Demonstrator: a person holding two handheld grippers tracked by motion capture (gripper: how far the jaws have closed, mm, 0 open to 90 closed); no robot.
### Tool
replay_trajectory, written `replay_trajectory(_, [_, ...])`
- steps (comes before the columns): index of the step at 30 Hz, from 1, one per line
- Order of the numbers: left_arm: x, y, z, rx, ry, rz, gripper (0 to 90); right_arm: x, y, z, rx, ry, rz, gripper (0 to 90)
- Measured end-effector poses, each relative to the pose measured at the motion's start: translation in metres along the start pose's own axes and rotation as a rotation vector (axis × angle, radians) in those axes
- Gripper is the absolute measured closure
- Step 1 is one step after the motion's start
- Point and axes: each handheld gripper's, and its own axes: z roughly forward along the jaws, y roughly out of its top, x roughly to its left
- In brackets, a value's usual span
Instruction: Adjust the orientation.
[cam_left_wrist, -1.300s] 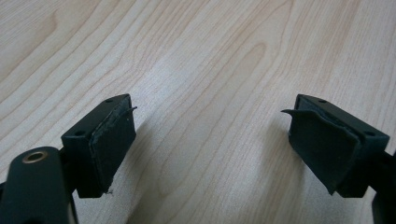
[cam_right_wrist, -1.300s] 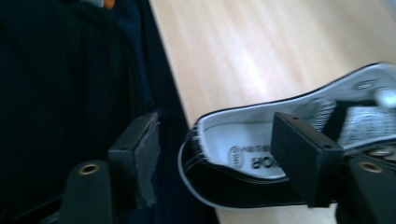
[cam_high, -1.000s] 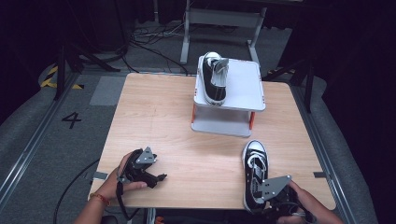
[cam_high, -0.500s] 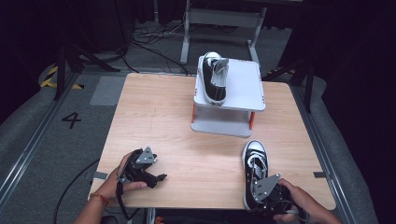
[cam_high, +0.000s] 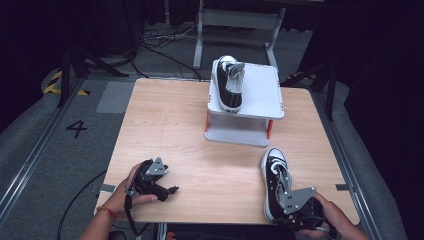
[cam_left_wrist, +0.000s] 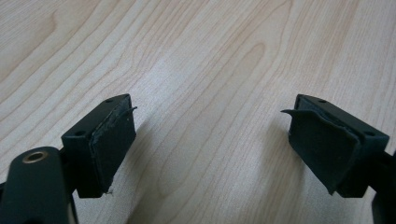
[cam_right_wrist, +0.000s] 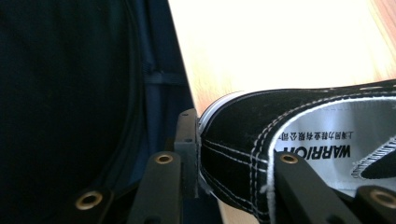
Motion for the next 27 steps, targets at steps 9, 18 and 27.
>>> replay_trajectory(9, [0.000,0.000,0.000,0.000,-0.003,0.003,15.3,-0.023,-0.009,-0.018,0.024,-0.104,0.040,73.3])
replay_trajectory(18, [0.001,0.000,0.000,-0.001,-0.006,0.005,15.2,-0.061,-0.012,-0.053,0.020,-0.221,0.086,73.3])
replay_trajectory(27, [0.001,0.000,0.000,-0.001,-0.008,0.007,15.2,-0.095,-0.002,-0.088,0.012,-0.301,0.057,73.2])
